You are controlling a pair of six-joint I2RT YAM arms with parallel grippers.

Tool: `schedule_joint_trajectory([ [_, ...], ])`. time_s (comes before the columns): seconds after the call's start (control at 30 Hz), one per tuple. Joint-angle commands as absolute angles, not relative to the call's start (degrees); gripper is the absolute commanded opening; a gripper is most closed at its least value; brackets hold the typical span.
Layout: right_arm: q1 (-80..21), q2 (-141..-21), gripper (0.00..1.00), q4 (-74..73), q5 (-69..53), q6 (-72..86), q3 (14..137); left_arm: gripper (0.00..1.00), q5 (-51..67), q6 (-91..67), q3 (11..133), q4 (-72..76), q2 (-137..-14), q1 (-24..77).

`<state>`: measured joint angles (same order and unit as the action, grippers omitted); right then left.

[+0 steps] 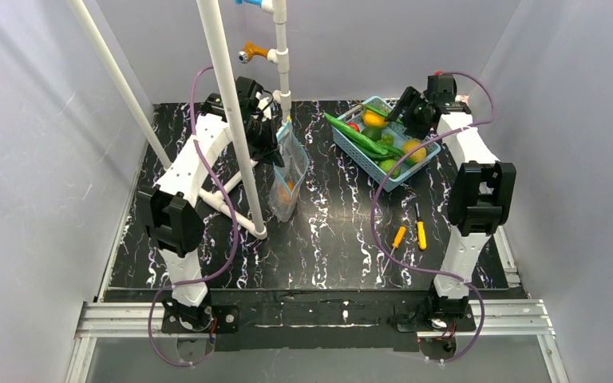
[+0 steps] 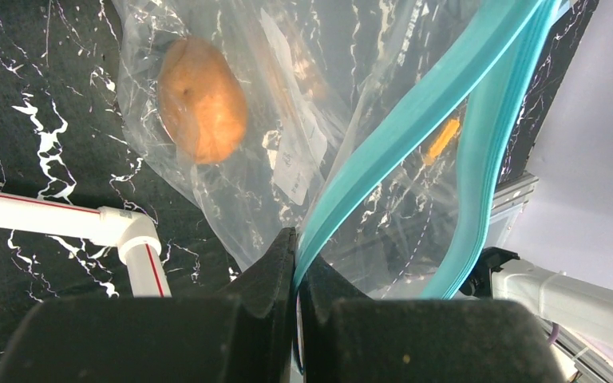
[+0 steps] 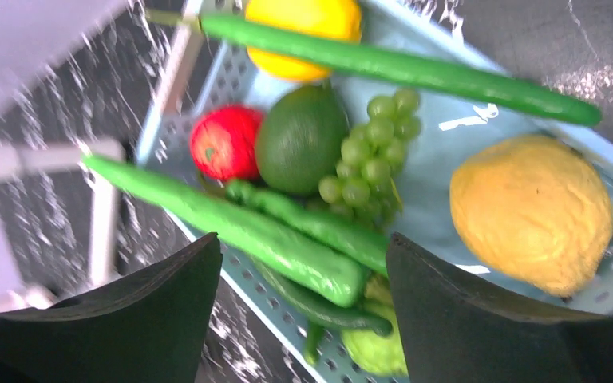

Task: Place the food in the zip-top bag and seal the zipper
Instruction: Pick up the fake vegetable from the bin.

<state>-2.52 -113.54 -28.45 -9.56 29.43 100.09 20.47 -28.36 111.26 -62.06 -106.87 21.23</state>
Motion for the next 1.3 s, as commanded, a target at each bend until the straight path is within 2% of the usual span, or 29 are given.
schedule_joint_trajectory([
  [0.0, -1.6, -114.6, 0.85, -15.9, -8.0, 48.8, 99.9, 0.0, 21.1, -28.1, 112.0, -63.7, -106.5, 21.5],
  [0.07, -1.3, -114.9, 0.9, -10.2, -7.7, 56.9, 96.5, 0.0, 20.9, -28.1, 112.8, -64.2, -106.7, 21.6],
  [0.2, -1.2, -117.0, 0.9, -3.0, -8.2, 66.1, 94.5, 0.0, 20.0, -28.3, 112.8, -64.5, -106.7, 21.6],
  [0.77, 1.5, -125.6, 0.82, -4.9, -5.9, 77.8, 99.6, 0.0, 18.9, -28.1, 115.4, -66.4, -107.9, 22.2],
  [0.93, 1.6, -129.0, 0.68, -6.5, -5.6, 76.3, 104.7, 0.0, 18.5, -28.0, 115.7, -66.8, -108.0, 22.3],
  [1.17, 1.6, -129.5, 0.36, -4.8, -6.7, 75.0, 104.6, 0.0, 18.3, -28.2, 115.5, -66.6, -108.1, 22.6],
  [1.27, 1.6, -128.8, 0.26, -3.4, -7.3, 73.7, 103.9, 0.0, 18.4, -28.2, 115.4, -66.6, -108.2, 22.7],
])
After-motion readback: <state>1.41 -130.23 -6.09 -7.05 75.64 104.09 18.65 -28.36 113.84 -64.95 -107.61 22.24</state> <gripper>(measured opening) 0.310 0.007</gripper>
